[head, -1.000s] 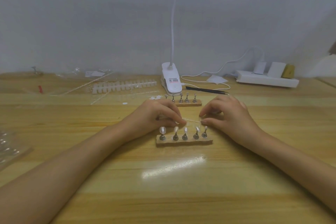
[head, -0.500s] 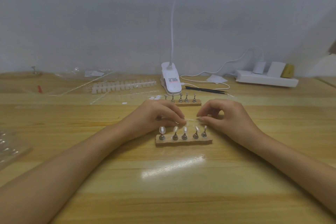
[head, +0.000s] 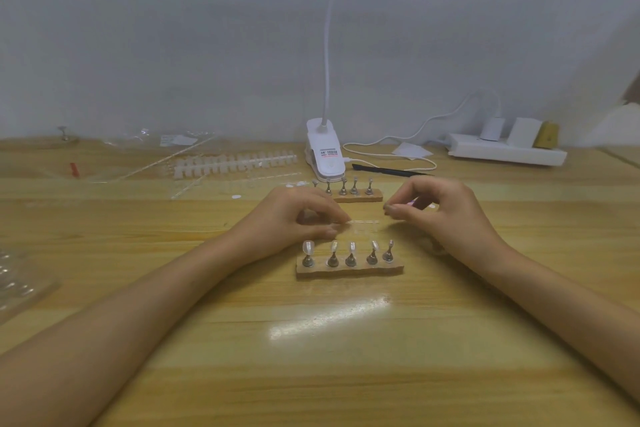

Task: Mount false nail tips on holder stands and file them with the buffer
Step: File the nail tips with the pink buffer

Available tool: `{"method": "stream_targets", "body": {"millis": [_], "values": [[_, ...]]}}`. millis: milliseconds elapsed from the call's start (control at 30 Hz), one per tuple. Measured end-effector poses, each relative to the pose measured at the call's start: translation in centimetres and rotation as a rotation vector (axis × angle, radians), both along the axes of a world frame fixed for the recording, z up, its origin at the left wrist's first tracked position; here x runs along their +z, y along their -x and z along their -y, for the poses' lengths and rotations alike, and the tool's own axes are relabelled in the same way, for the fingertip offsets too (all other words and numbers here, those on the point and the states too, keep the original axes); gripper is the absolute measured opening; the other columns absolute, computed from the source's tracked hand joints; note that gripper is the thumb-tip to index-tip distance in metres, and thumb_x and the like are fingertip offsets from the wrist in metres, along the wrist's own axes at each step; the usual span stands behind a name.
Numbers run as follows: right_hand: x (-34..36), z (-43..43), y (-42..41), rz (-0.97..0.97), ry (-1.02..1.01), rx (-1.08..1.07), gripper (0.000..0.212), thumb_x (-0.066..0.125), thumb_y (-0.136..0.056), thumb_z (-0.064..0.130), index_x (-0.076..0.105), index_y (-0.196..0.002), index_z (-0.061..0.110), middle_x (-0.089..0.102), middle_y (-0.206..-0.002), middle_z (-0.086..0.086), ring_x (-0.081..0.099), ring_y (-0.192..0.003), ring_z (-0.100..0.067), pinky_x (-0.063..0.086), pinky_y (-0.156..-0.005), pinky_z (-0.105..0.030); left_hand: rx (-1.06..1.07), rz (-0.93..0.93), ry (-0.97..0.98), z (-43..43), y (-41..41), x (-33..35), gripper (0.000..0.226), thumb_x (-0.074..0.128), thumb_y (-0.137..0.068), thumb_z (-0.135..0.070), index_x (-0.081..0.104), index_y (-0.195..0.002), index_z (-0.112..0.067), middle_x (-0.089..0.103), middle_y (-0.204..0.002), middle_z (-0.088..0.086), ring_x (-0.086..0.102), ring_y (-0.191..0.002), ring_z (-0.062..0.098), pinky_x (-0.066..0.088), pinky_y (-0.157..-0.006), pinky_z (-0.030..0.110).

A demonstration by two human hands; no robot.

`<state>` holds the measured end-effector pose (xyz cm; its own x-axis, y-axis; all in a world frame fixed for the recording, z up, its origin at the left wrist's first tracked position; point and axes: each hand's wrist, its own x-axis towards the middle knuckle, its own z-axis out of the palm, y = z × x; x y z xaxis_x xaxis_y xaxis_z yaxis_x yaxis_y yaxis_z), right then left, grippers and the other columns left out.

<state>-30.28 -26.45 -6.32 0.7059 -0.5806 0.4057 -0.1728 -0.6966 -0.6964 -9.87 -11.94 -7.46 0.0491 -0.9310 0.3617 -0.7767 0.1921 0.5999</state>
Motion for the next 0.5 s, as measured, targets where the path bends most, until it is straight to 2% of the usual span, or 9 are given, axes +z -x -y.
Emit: {"method": "stream_targets", "body": {"millis": [133, 200, 233, 300, 367, 433, 500], "values": [[0.7, -1.2, -0.2, 0.094, -0.037, 0.048, 0.010, 0.082, -0.079, 0.019, 0.074, -0.073, 0.020, 0.070, -0.075, 0.017, 0.055, -0.068, -0.010, 0.042, -0.068, -0.006, 0.084, -0.151, 0.009, 0.0, 0.1, 0.6, 0.022, 0.074, -0.083, -0.026, 0.076, -0.105, -0.028, 0.072, -0.103, -0.015, 0.062, -0.093, -0.003, 0.043, -0.070, 0.009], [1.2, -1.9, -0.3, 0.123, -0.036, 0.095, 0.009, 0.082, -0.078, 0.019, 0.074, -0.074, 0.020, 0.066, -0.069, 0.021, 0.053, -0.067, -0.009, 0.043, -0.068, -0.011, 0.066, -0.210, 0.040, 0.0, 0.8, 1.2, 0.023, 0.074, -0.084, -0.023, 0.075, -0.107, -0.027, 0.072, -0.104, -0.015, 0.064, -0.098, 0.001, 0.046, -0.076, 0.014], [1.3, -2.2, -0.3, 0.131, -0.040, 0.116, 0.009, 0.083, -0.078, 0.018, 0.075, -0.074, 0.019, 0.064, -0.067, 0.022, 0.053, -0.067, -0.012, 0.045, -0.069, -0.017, 0.036, -0.243, 0.049, 0.0, 1.4, 1.5, 0.023, 0.075, -0.084, -0.020, 0.074, -0.107, -0.024, 0.073, -0.104, -0.012, 0.066, -0.098, 0.005, 0.050, -0.080, 0.021], [1.4, -2.8, -0.5, 0.150, -0.058, 0.146, 0.009, 0.083, -0.077, 0.018, 0.075, -0.074, 0.019, 0.063, -0.065, 0.021, 0.051, -0.067, -0.016, 0.047, -0.070, -0.026, -0.019, -0.299, 0.086, 0.1, 2.6, 2.1, 0.022, 0.076, -0.084, -0.014, 0.072, -0.105, -0.016, 0.074, -0.099, -0.003, 0.070, -0.094, 0.012, 0.055, -0.083, 0.030], [1.5, -3.0, -0.6, 0.197, -0.086, 0.165, 0.009, 0.083, -0.077, 0.019, 0.075, -0.073, 0.019, 0.065, -0.065, 0.020, 0.049, -0.063, -0.008, 0.043, -0.060, -0.017, -0.025, -0.353, 0.149, 0.2, 3.5, 2.4, 0.019, 0.077, -0.083, -0.011, 0.070, -0.100, -0.010, 0.075, -0.090, 0.002, 0.073, -0.083, 0.016, 0.055, -0.075, 0.025], [1.6, -2.9, -0.6, 0.235, -0.149, 0.169, 0.006, 0.081, -0.079, 0.021, 0.076, -0.076, 0.020, 0.069, -0.069, 0.016, 0.051, -0.064, -0.005, 0.040, -0.058, -0.011, -0.011, -0.368, 0.210, 0.2, 3.9, 2.6, 0.015, 0.076, -0.082, -0.008, 0.069, -0.096, -0.007, 0.075, -0.081, 0.005, 0.073, -0.074, 0.018, 0.054, -0.068, 0.023], [1.6, -2.8, -0.7, 0.251, -0.197, 0.180, 0.003, 0.079, -0.082, 0.020, 0.078, -0.080, 0.021, 0.072, -0.075, 0.012, 0.054, -0.066, -0.003, 0.046, -0.061, -0.015, -0.003, -0.343, 0.243, 0.1, 4.0, 2.8, 0.014, 0.076, -0.082, -0.005, 0.069, -0.095, -0.005, 0.073, -0.075, 0.006, 0.072, -0.071, 0.018, 0.057, -0.069, 0.029]]}}
